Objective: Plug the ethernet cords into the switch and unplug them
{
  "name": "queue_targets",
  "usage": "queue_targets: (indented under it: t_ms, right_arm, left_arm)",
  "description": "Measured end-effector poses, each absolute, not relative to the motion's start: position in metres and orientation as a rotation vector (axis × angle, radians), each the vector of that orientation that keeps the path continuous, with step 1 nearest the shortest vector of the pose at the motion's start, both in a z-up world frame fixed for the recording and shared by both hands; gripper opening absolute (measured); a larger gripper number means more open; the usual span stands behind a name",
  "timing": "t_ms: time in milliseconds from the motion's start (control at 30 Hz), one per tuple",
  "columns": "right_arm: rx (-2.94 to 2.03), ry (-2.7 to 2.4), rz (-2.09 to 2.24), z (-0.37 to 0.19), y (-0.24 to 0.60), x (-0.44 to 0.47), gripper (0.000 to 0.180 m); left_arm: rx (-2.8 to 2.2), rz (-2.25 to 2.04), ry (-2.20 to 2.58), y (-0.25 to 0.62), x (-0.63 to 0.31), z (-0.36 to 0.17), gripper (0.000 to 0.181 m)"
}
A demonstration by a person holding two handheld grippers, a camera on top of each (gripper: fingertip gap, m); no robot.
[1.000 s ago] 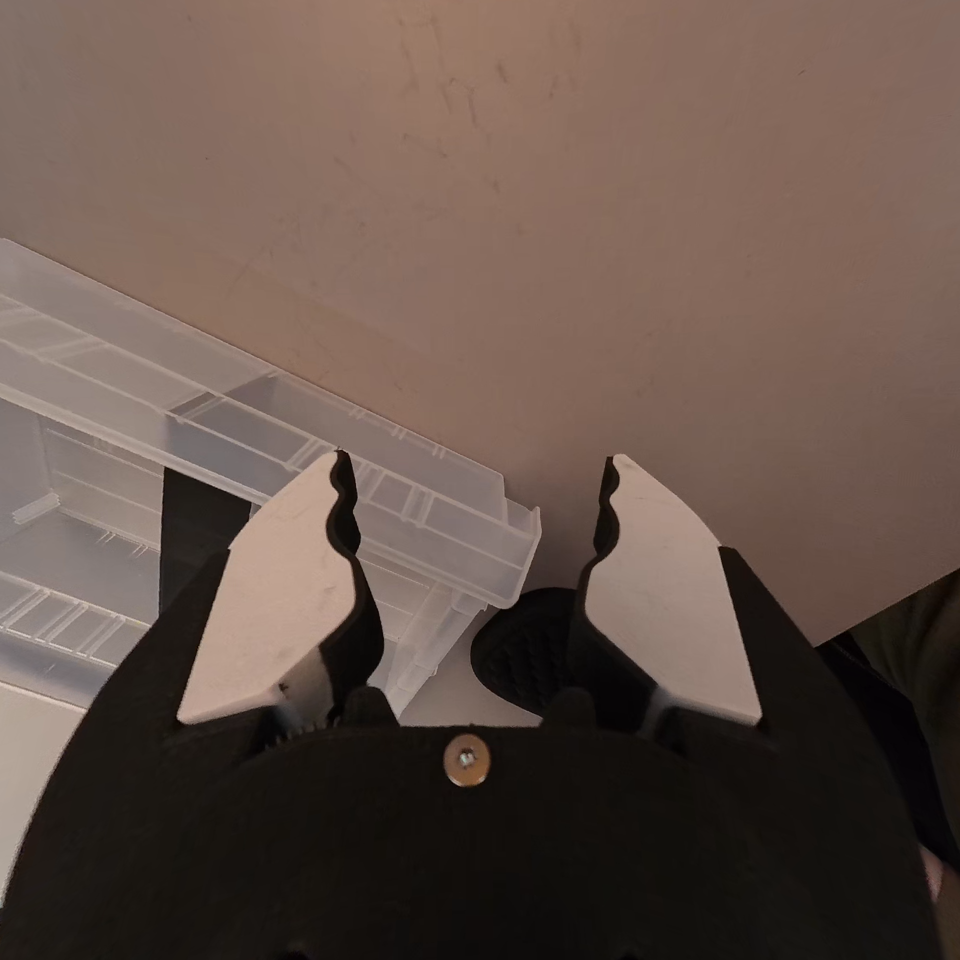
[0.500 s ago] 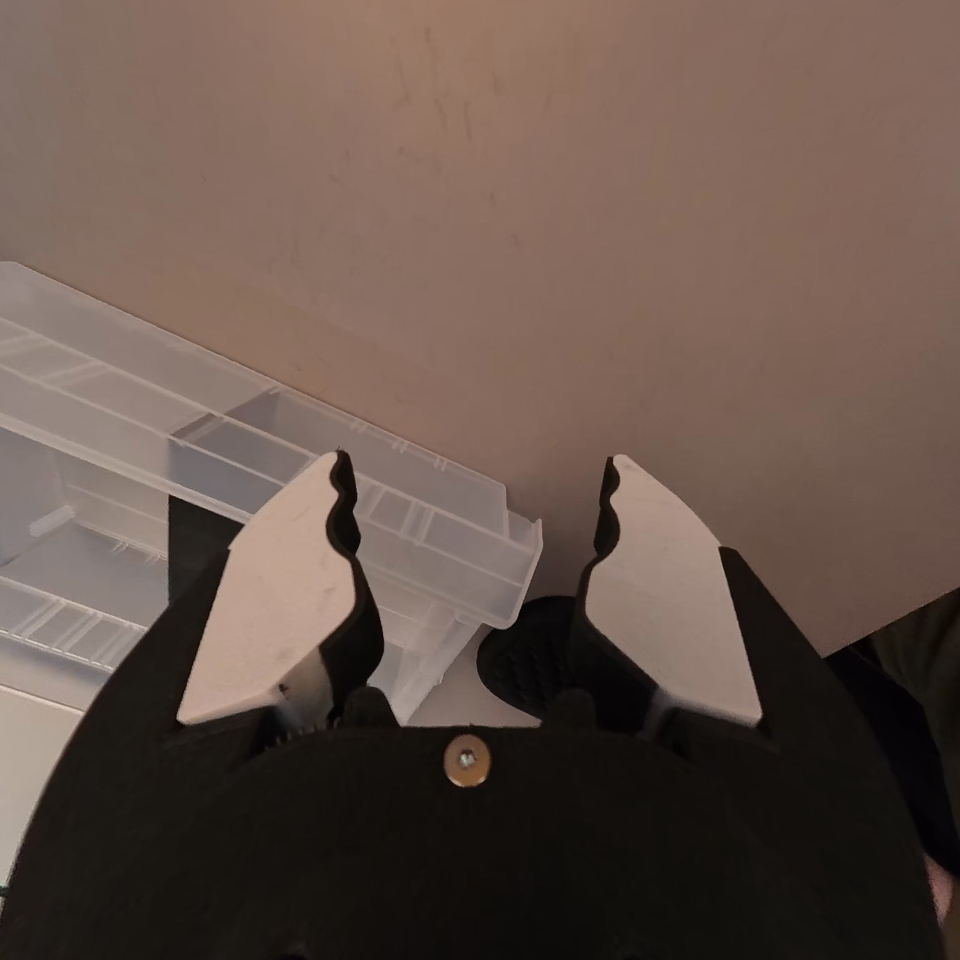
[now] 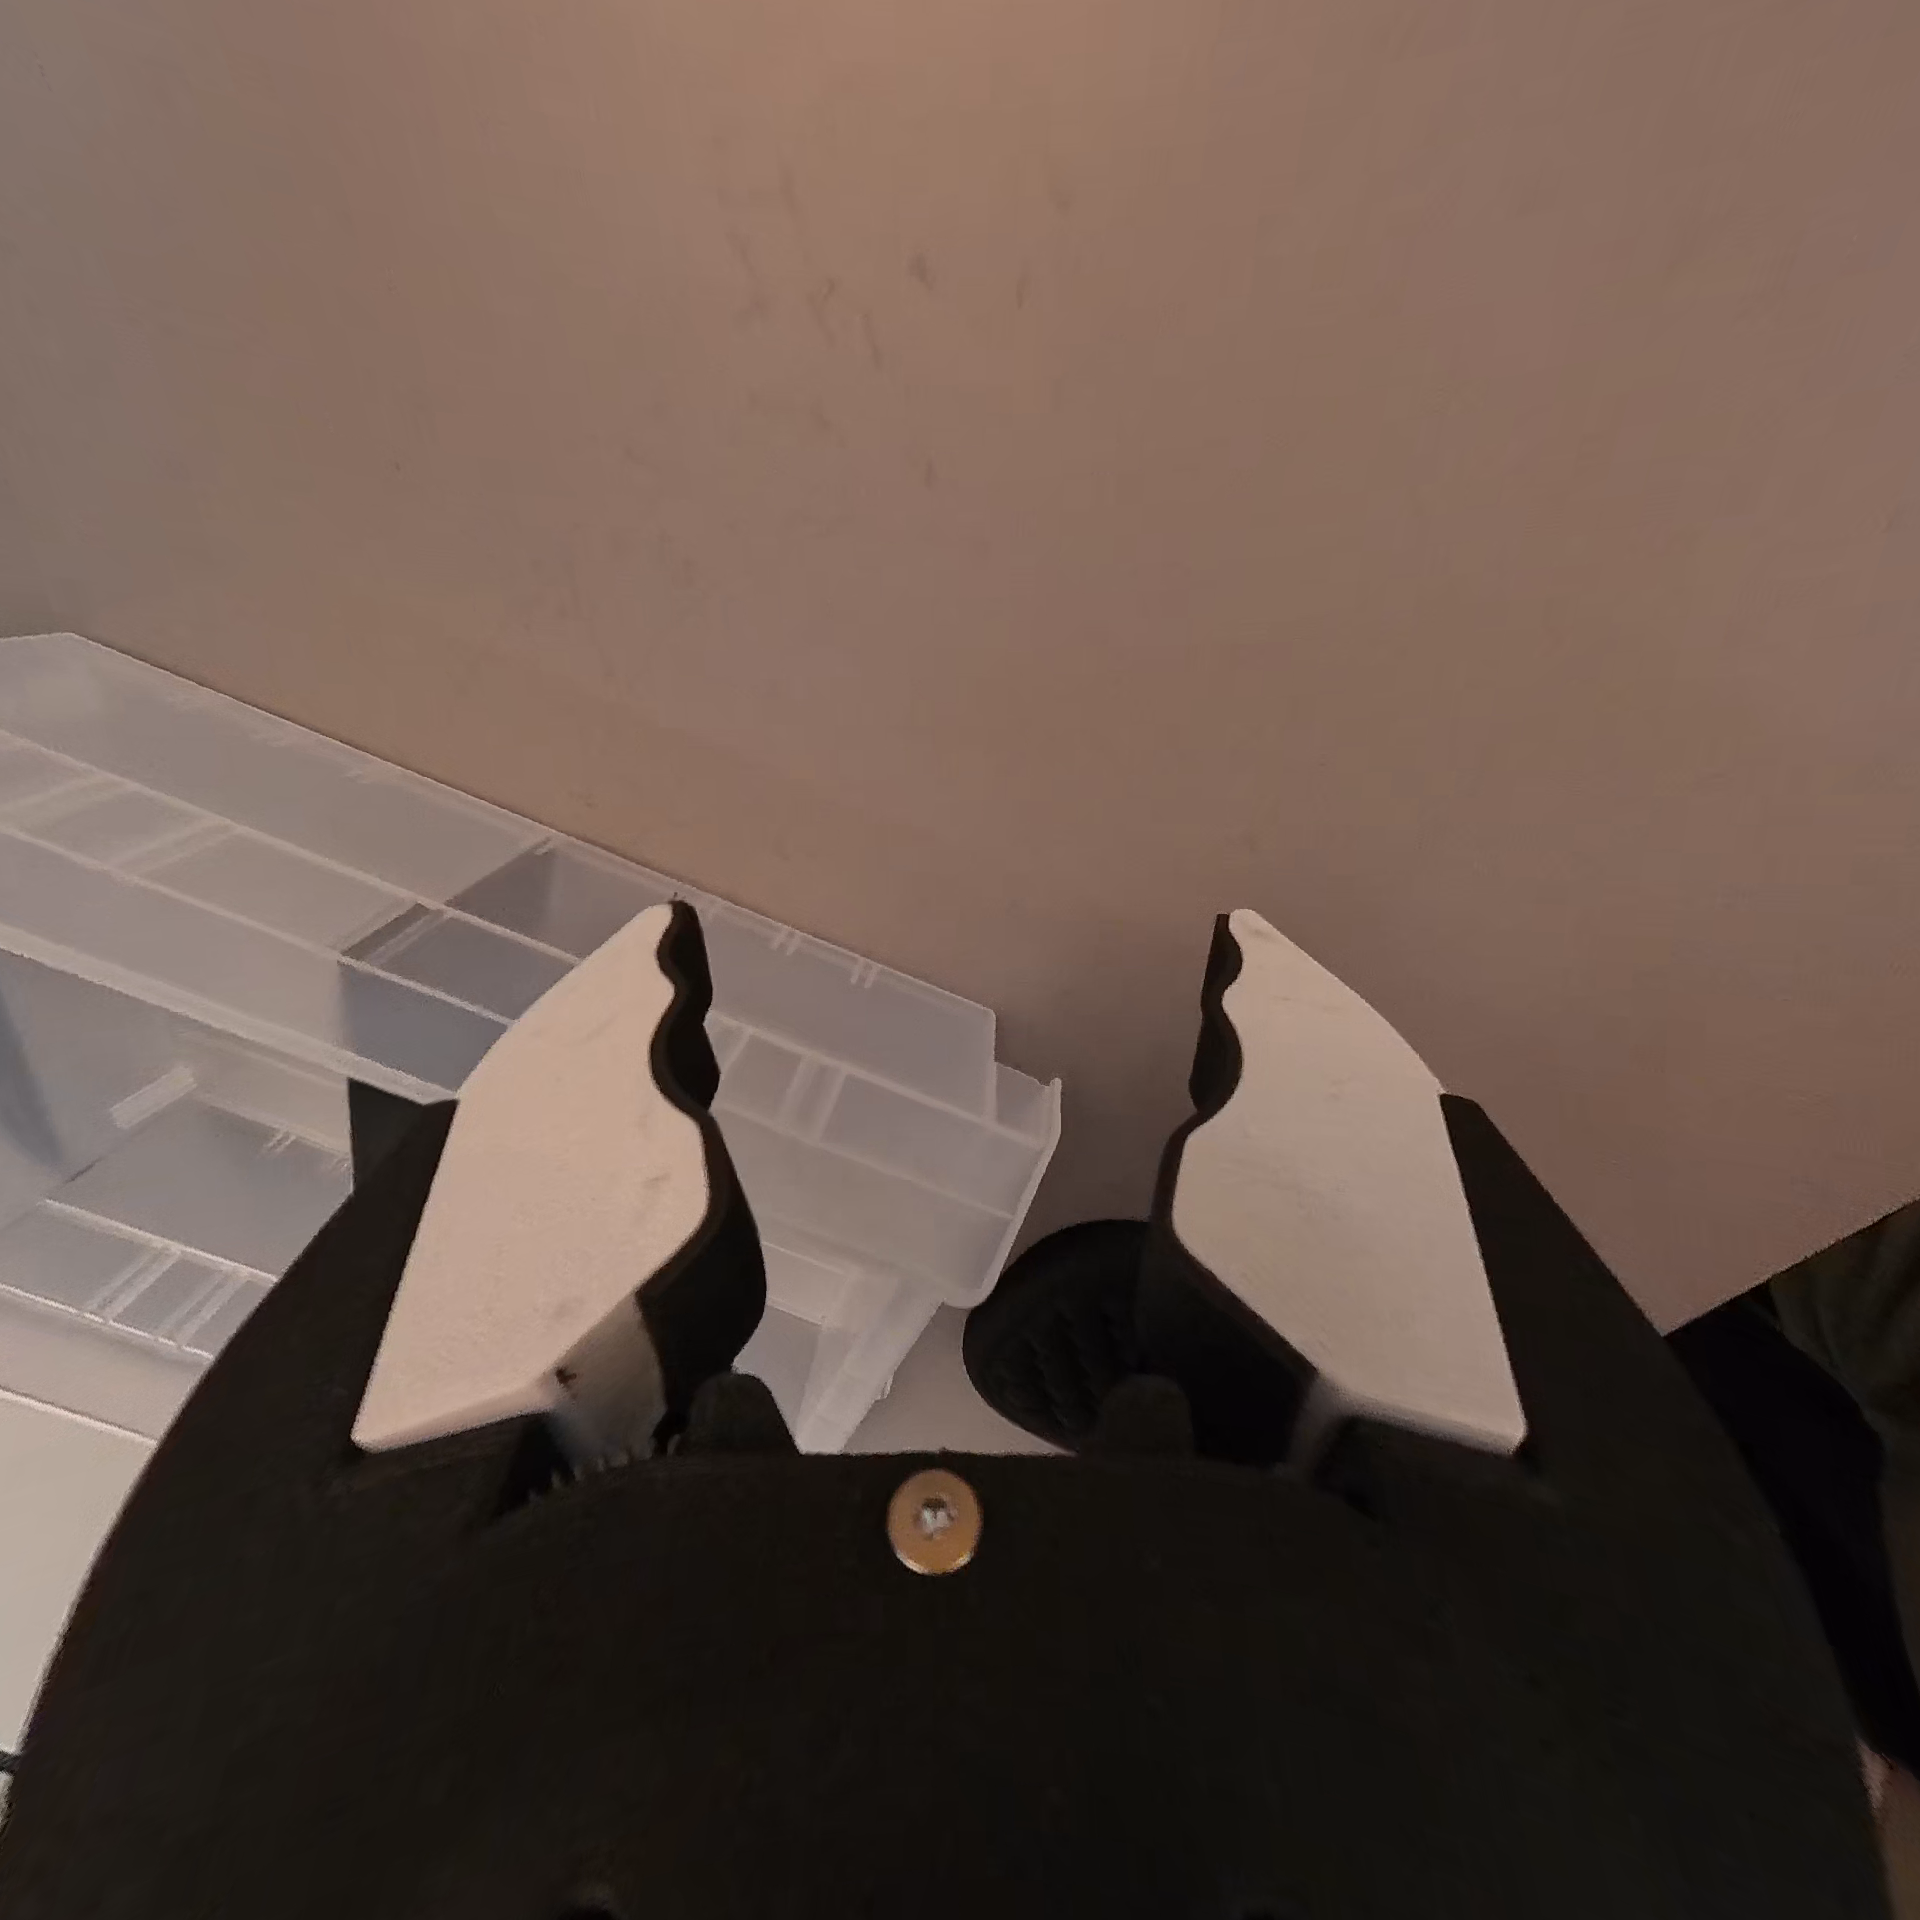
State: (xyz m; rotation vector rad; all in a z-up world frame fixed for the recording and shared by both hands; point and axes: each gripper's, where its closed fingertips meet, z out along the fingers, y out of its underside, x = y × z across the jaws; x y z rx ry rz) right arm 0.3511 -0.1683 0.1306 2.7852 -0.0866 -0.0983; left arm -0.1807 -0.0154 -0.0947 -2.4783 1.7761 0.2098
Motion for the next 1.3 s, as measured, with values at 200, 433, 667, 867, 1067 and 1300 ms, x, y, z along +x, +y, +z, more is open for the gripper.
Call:
queue_targets:
  t_ms: [200,433,667,867,1067,1300]
  right_arm:
    - [2.417,-0.512,-0.211,0.109,-0.273,0.389,0.053]
    - [2.398,-0.669,-0.317,0.121,-0.310,0.397,0.053]
    - [2.558,-0.431,-0.324,0.156,-0.286,0.376,0.058]
    - [2.558,-0.448,-0.299,0.184,-0.279,0.361,0.057]
    - [2.532,-0.476,-0.273,0.192,-0.279,0.353,0.056]
    - [2.528,-0.478,-0.293,0.195,-0.278,0.347,0.056]
  left_arm:
    - [-2.469,0.218,1.829,-0.019,-0.175,-0.102,0.091]
    - [-2.463,0.229,1.839,-0.018,-0.174,-0.103,0.091]
    - [-2.474,0.252,1.848,-0.019,-0.175,-0.107,0.091]
    - [-2.474,0.265,1.859,-0.022,-0.175,-0.107,0.091]
    - [-2.461,0.260,1.861,-0.023,-0.176,-0.104,0.091]
    - [-2.466,0.261,1.861,-0.024,-0.178,-0.103,0.092]
